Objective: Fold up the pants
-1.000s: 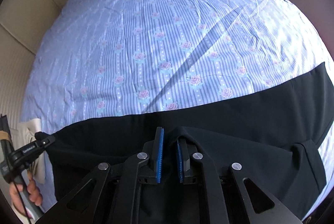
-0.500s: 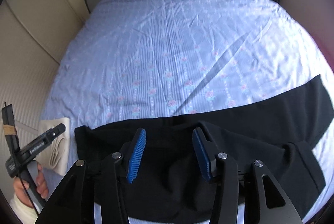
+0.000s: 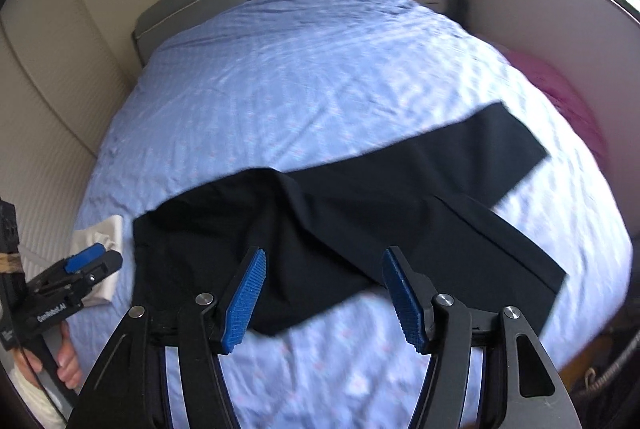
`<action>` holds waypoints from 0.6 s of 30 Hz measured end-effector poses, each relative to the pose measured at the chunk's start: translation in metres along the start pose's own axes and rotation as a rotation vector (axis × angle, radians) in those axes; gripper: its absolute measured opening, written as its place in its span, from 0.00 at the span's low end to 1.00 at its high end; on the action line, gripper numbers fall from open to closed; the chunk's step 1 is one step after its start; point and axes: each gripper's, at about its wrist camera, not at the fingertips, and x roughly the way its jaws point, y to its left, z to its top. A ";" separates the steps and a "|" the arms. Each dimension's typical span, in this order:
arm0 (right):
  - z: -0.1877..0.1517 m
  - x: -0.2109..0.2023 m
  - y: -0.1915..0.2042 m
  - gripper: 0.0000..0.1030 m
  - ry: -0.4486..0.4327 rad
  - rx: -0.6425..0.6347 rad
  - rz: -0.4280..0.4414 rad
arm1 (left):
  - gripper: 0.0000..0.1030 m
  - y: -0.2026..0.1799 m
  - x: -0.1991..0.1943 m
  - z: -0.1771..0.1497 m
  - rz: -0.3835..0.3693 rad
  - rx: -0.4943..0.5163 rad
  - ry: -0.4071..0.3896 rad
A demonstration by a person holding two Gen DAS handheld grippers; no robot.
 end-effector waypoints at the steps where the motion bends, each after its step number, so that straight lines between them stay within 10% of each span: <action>1: -0.007 -0.003 -0.012 0.60 0.005 0.017 -0.007 | 0.72 -0.011 0.002 -0.005 -0.008 0.007 0.009; 11: -0.078 -0.010 -0.148 0.60 0.078 0.195 -0.066 | 0.72 -0.133 0.058 -0.057 -0.124 0.032 0.177; 18: -0.122 0.022 -0.238 0.60 0.201 0.338 -0.034 | 0.72 -0.196 0.124 -0.069 -0.049 0.018 0.298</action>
